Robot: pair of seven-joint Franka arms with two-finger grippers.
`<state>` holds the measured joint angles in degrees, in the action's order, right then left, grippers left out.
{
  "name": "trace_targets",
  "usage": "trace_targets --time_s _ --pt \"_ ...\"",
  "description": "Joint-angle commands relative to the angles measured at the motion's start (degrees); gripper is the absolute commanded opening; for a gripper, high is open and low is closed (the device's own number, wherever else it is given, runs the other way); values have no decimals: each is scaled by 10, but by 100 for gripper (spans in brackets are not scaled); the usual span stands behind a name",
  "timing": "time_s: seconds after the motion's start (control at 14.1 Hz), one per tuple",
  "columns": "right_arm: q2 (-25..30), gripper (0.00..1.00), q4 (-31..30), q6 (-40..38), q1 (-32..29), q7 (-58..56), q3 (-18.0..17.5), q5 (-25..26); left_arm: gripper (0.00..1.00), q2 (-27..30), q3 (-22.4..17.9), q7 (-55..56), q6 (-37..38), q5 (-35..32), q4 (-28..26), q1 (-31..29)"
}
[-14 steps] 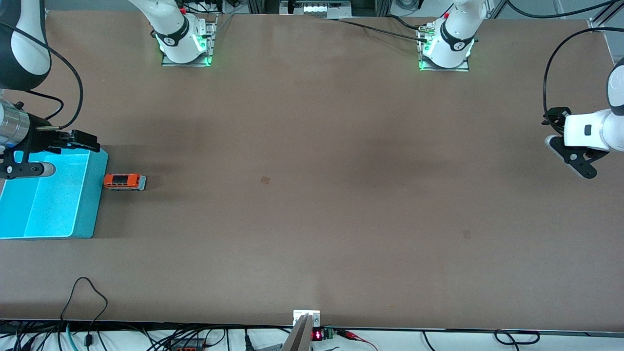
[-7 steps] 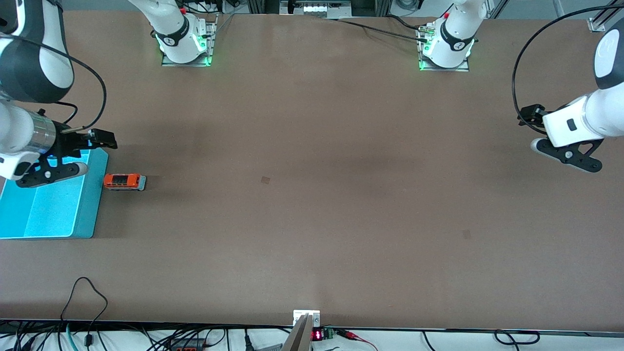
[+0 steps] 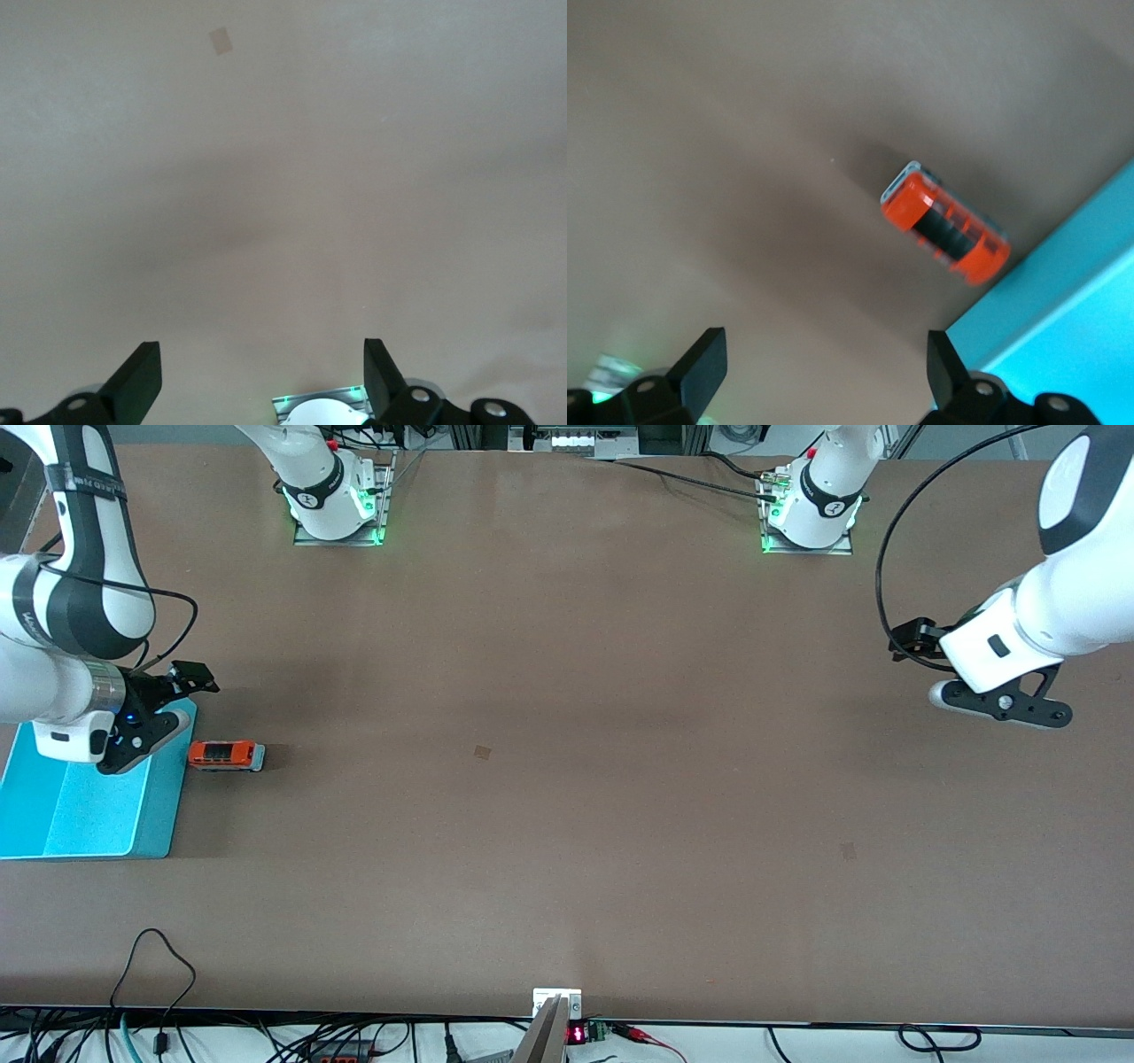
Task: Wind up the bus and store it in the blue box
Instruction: 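Lower the right gripper and grasp the bus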
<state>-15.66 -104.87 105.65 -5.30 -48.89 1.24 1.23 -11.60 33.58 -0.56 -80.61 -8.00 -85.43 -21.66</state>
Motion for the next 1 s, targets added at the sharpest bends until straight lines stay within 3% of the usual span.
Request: trace_targets --time_s 0.0,0.21,0.43,0.5,0.57,0.71,0.92 --pt "11 100 -51 91 -62 -135 -61 42 100 -19 4 15 17 4 26 14" --pt "-4 100 -81 183 -65 -236 -78 65 100 -1 -17 14 12 28 23 42" --pt "-7 100 -149 310 -92 -331 -88 67 100 40 -241 21 -49 74 10 198" --pt "-10 100 -155 323 -92 -349 -88 67 100 66 -311 21 -80 87 -25 252" --pt "-13 100 -156 326 -93 -359 -88 67 100 86 -353 20 -115 89 -52 287" --pt "-29 100 -159 331 -98 -372 -88 67 100 100 -374 15 -155 87 -73 299" --pt "-53 100 -167 365 -107 -395 -88 67 100 112 -345 21 -152 84 -84 286"
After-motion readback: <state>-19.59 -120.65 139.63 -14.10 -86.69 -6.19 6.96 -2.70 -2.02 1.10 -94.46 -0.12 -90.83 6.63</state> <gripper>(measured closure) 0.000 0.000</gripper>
